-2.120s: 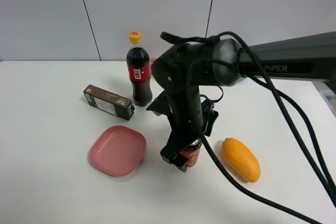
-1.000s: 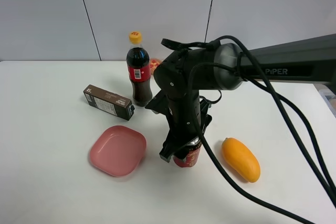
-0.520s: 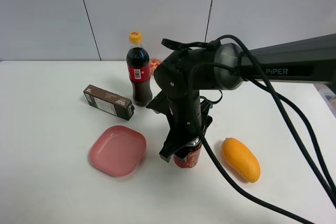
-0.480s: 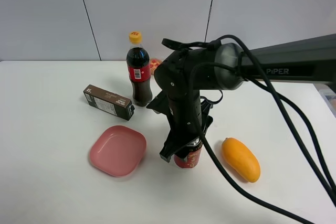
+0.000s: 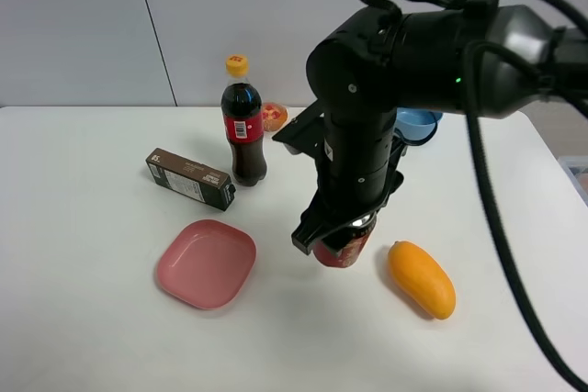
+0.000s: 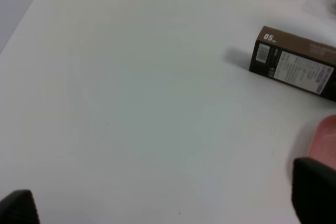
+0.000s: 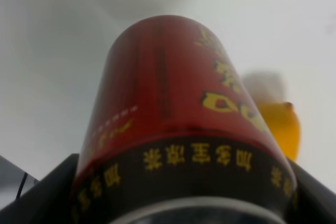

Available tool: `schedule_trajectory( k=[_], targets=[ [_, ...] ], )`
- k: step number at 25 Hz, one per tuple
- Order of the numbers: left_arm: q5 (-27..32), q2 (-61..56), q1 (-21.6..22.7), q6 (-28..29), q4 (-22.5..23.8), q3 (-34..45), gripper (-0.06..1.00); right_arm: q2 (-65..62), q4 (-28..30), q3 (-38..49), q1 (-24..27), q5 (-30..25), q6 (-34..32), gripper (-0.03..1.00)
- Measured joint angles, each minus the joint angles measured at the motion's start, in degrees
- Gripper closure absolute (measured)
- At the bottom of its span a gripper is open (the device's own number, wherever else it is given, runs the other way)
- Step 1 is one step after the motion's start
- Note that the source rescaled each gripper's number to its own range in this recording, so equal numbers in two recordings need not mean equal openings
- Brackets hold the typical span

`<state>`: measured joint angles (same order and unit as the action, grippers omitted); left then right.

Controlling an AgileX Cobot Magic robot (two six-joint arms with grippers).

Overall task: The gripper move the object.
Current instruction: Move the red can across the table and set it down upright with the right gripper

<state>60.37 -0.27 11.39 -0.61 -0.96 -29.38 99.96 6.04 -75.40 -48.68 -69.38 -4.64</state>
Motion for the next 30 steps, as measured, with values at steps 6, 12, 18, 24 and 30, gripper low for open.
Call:
schedule_trajectory(
  k=[6, 12, 18, 24, 30],
  targets=[
    [0.00, 0.00, 0.00, 0.00, 0.00, 0.00, -0.06, -2.79, 2.87, 0.00, 1.94, -0.25, -5.53, 0.96],
    [0.00, 0.00, 0.00, 0.00, 0.00, 0.00, -0.06, -2.86, 4.65, 0.06, 6.36, -0.25, -7.12, 0.96],
    [0.00, 0.00, 0.00, 0.00, 0.00, 0.00, -0.06, -2.86, 5.47, 0.06, 15.66, -0.25, -7.25, 0.96],
    [0.00, 0.00, 0.00, 0.00, 0.00, 0.00, -0.06, -2.86, 5.91, 0.00, 25.91, -0.15, -7.66, 0.96],
    [0.00, 0.00, 0.00, 0.00, 0.00, 0.00, -0.06, -2.80, 7.14, -4.54, 28.89, 5.32, -7.80, 0.96]
  ],
)
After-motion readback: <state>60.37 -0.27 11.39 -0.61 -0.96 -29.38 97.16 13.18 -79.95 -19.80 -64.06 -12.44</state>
